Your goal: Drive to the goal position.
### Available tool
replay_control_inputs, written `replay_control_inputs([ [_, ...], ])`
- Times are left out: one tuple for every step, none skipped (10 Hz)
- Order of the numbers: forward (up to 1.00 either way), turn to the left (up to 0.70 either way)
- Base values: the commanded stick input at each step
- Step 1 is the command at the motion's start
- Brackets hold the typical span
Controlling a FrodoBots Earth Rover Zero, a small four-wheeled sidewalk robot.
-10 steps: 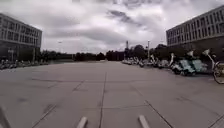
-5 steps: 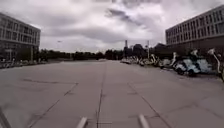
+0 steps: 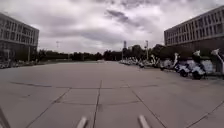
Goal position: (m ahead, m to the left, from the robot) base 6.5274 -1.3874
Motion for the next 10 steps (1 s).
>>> replay_control_inputs([
  [0.7, 0.01],
  [0.7, 0.01],
  [0.7, 0.01],
  [0.7, 0.01],
  [0.7, 0.01],
  [0.7, 0.01],
  [0.7, 0.01],
  [0.7, 0.01],
  [0.7, 0.01],
  [0.7, 0.01],
])
